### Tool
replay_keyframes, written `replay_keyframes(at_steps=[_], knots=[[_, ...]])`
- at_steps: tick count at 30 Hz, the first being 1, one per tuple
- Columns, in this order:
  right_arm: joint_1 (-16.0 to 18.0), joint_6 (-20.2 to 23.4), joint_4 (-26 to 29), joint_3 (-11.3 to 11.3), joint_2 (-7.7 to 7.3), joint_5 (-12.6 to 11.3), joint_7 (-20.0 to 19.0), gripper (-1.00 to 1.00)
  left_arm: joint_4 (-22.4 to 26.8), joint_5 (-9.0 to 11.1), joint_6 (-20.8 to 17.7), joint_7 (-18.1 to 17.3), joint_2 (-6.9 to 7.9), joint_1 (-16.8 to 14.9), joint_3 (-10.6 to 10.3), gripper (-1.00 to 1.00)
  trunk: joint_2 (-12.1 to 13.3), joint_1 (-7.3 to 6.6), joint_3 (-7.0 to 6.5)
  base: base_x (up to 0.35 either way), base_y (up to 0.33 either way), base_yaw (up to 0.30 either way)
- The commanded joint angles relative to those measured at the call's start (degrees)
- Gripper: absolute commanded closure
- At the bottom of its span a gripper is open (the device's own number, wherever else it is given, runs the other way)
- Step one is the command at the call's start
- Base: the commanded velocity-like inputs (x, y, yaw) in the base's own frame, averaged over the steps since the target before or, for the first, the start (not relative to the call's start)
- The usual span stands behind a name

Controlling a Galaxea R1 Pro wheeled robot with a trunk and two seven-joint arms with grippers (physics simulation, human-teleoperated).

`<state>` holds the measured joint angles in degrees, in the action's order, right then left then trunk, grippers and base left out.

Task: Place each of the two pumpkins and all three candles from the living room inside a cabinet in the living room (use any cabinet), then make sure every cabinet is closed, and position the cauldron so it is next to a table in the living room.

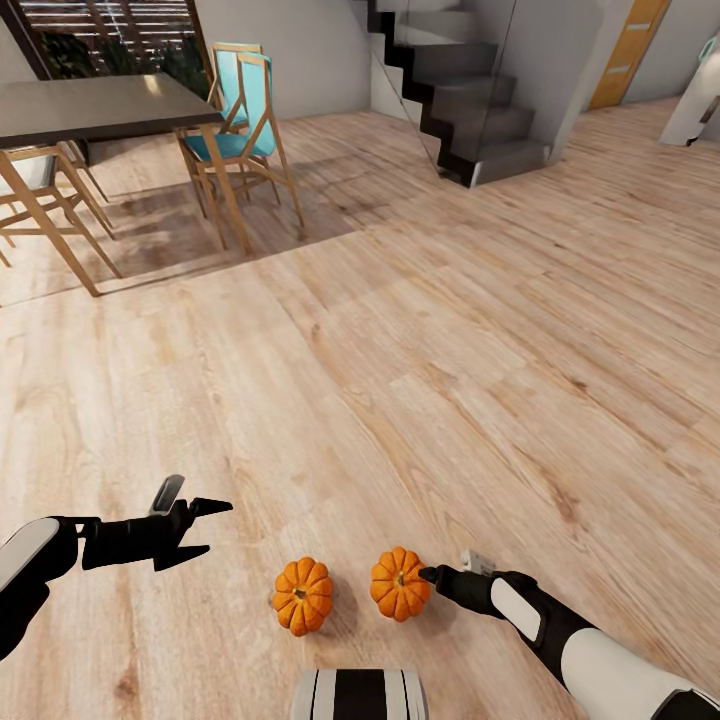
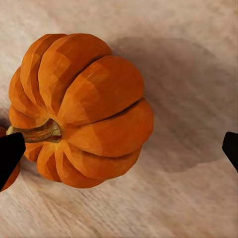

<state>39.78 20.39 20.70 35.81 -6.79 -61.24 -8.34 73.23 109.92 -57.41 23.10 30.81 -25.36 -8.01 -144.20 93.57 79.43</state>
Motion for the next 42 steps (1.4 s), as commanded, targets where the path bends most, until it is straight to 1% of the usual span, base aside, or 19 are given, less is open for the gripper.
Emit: replay_keyframes(at_steps=[1,14,24,29,42], knots=[[0.03,0.13,0.04,0.22,-0.05,-0.12,-0.09,-1.00,0.01,0.62,0.02,0.54,0.04,-0.04,-0.07,-1.00,-0.02,-0.01,0.04,0.000,0.000,0.000],[0.03,0.09,0.05,0.22,0.00,-0.10,-0.09,-1.00,1.14,0.65,0.02,0.54,0.11,0.52,-0.04,-1.00,-0.02,-0.01,0.04,0.000,0.039,0.000],[0.03,0.09,0.05,0.22,0.02,-0.09,-0.09,-1.00,1.21,0.67,0.02,0.54,0.13,0.66,-0.03,-1.00,-0.02,-0.01,0.04,0.000,0.035,0.000],[0.03,0.02,0.04,0.15,-0.04,0.45,-0.12,-1.00,1.21,0.69,0.02,0.54,0.13,0.66,-0.05,-1.00,-0.02,-0.01,0.04,0.000,0.097,0.000],[0.03,-0.12,0.04,-0.03,0.01,0.55,-0.20,-1.00,1.21,0.66,0.02,0.54,0.06,0.66,-0.07,-1.00,-0.02,-0.01,0.04,0.000,0.008,0.000]])
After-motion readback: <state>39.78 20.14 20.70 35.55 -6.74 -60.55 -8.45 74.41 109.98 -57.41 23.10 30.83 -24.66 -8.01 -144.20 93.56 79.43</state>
